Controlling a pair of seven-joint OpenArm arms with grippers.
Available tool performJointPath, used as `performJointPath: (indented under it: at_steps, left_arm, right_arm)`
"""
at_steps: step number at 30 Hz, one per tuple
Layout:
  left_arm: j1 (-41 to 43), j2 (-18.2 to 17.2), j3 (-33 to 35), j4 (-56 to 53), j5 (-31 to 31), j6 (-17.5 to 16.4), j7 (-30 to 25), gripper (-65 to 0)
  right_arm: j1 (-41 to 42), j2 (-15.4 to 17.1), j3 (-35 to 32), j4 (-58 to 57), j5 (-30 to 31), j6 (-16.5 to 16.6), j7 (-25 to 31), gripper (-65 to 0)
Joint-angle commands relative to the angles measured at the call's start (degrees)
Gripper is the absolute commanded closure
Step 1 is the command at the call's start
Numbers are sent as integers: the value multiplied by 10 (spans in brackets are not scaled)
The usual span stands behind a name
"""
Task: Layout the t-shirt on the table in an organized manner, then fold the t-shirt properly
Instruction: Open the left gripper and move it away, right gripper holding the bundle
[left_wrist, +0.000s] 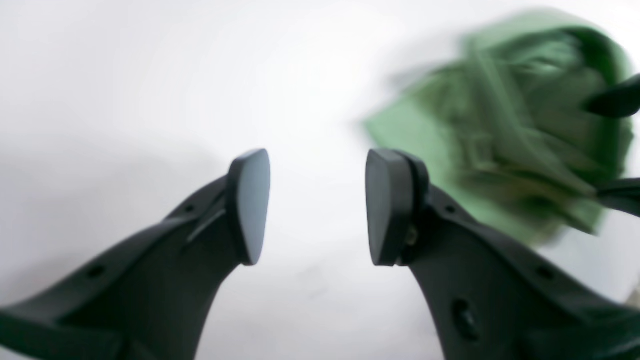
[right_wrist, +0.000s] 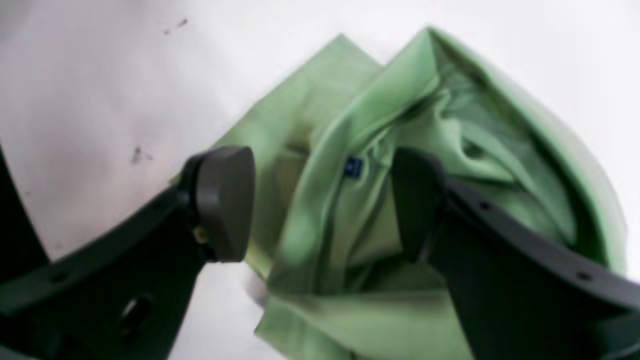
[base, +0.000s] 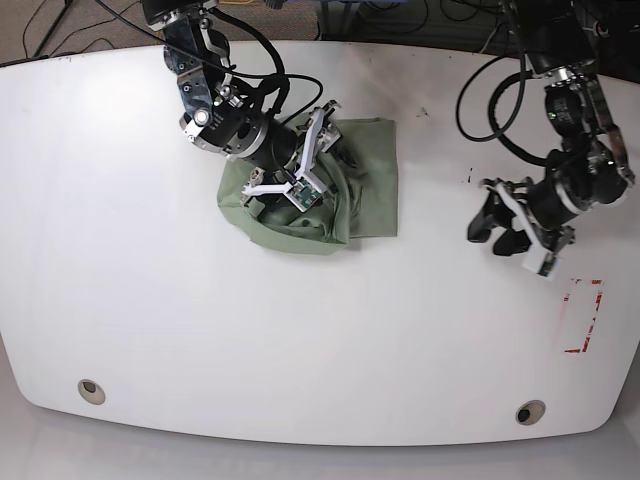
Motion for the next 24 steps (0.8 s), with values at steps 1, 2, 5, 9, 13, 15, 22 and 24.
performJointPath:
  at_steps: [1, 2, 5, 9, 13, 15, 22, 24]
  left_arm:
    - [-9, -29, -30, 7, -35, -1, -15, -287]
    - [-7, -35, -39, 7, -39, -1, -15, -287]
    - [3, -57, -68, 7, -52, -1, -15, -287]
    - [8, -76, -95, 7, -61, -1, -15, -287]
    - [22, -80, -110, 7, -60, -1, -15, -287]
    - [27, -80, -114, 7, -58, -1, -15, -287]
    - [46, -84, -114, 7, -57, -1, -15, -287]
    - [48, -84, -114, 7, -57, -1, -15, -287]
  right_arm:
    - [5, 3, 2, 6, 1, -1, 12, -400]
    - [5, 2, 2, 6, 1, -1, 12, -400]
    - [5, -12, 1, 6, -4, -1, 12, -400]
    - [5, -25, 1, -7, -20, -1, 13, -395]
    - [5, -37, 1, -30, -40, -1, 32, -335]
    - [5, -41, 1, -37, -44, -1, 40, -311]
    - [7, -44, 1, -67, -45, -3, 51, -276]
    - [13, -44, 1, -80, -45, -4, 62, -276]
